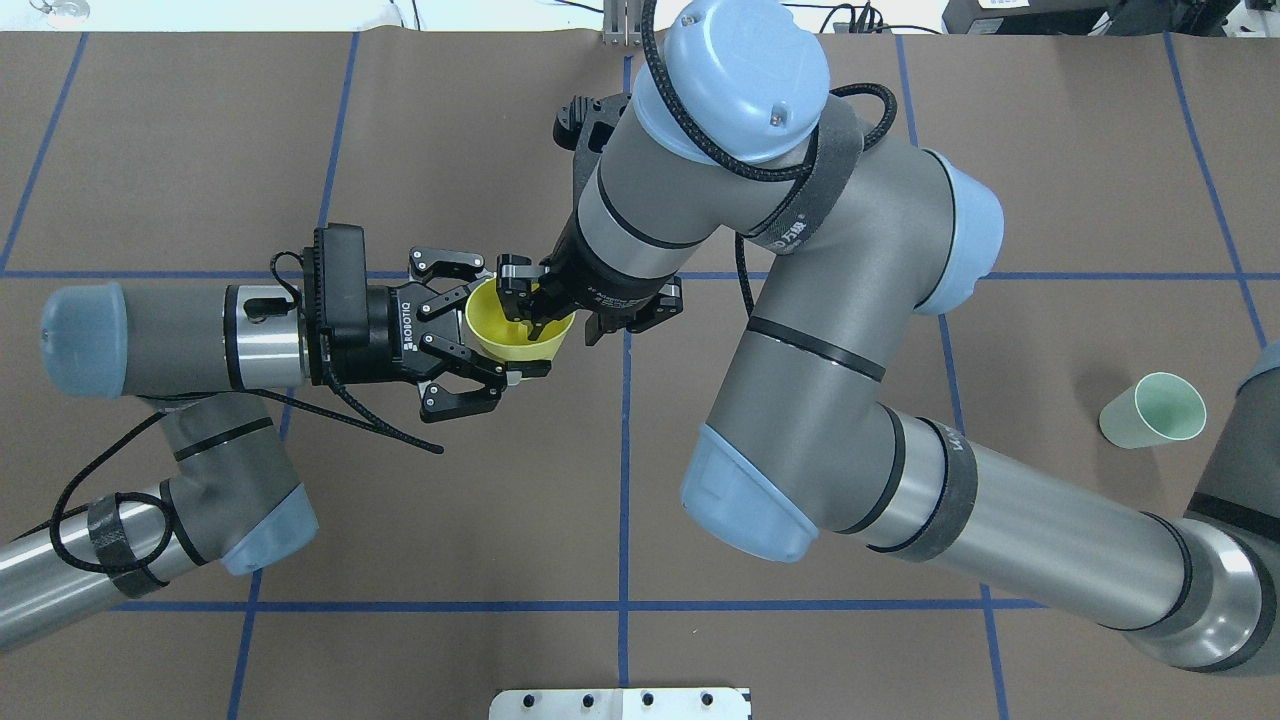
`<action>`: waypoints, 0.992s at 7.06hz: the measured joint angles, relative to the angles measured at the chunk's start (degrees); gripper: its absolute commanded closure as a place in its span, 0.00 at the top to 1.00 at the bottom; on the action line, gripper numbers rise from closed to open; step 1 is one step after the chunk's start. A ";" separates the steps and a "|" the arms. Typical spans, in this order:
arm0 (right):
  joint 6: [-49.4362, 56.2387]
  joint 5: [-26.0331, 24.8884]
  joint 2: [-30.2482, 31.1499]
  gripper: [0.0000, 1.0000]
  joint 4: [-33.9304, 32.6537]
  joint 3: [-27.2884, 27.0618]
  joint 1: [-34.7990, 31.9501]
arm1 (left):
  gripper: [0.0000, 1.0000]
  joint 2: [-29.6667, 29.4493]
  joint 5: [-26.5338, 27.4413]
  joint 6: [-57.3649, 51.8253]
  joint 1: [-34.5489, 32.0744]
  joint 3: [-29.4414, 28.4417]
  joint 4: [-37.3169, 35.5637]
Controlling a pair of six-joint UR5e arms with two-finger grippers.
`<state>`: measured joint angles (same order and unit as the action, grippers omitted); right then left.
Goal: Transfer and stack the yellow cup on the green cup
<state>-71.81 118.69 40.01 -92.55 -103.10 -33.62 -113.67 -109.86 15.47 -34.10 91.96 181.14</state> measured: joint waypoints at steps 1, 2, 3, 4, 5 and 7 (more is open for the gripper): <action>0.16 -0.05 -0.01 0.00 0.00 0.00 0.01 | 0.99 -0.01 0.00 0.02 0.00 -0.01 0.03; 0.23 -0.03 0.02 0.00 -0.02 -0.04 -0.01 | 0.99 -0.01 -0.01 0.09 0.00 -0.06 0.06; 0.26 0.02 0.20 0.00 -0.06 -0.05 -0.05 | 1.00 -0.01 0.01 0.19 0.01 -0.15 0.06; 0.27 0.04 0.57 0.00 -0.10 -0.07 -0.12 | 1.00 0.00 0.00 0.24 0.05 -0.27 0.03; 0.27 0.07 1.22 0.00 -0.18 -0.35 -0.28 | 1.00 0.02 0.00 0.26 0.06 -0.41 -0.01; 0.21 0.25 3.43 0.00 -0.67 -2.22 -1.70 | 1.00 0.08 0.00 0.23 0.05 -0.80 -0.07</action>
<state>-71.60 118.93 43.44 -93.22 -105.32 -35.33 -113.59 -109.86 15.69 -34.05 91.17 181.07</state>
